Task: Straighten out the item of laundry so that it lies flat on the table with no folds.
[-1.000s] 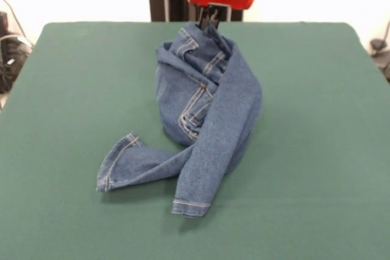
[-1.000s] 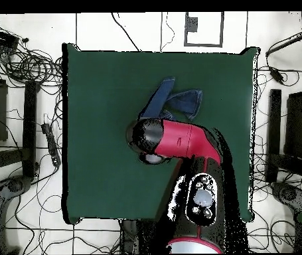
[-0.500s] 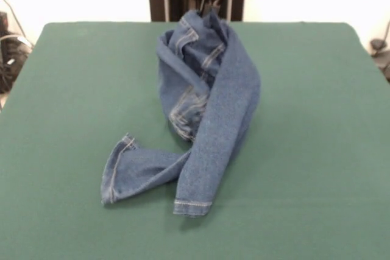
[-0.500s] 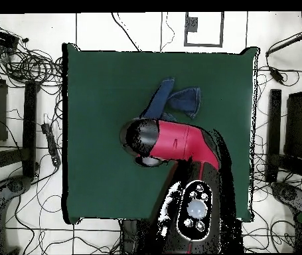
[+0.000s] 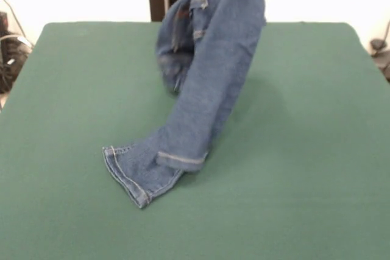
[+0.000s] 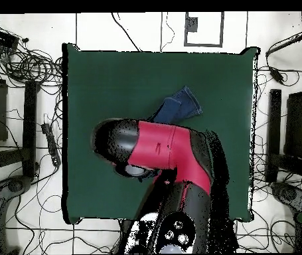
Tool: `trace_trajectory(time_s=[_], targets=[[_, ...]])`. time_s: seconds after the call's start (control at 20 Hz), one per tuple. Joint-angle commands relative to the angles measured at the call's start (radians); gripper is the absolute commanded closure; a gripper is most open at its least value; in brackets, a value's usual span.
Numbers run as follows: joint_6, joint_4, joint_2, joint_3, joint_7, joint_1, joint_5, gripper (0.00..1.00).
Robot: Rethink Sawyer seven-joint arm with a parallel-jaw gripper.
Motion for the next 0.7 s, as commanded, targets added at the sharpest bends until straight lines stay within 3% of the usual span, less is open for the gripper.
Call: trace_trajectory(time_s=[0.05,0.2,0.5,0.7], targets=[[-0.123,0.008,-0.056,0.029,0.235,0.009,0.025,1.0],[-0.358,0.055,0.016,0.117,0.168,-0.061,0.047,1.0],[-0.381,0.043,0.038,0.124,0.129,-0.083,0.017,1.0],[-0.603,0.08,0.107,0.25,0.061,-0.171,0.044,1.0]])
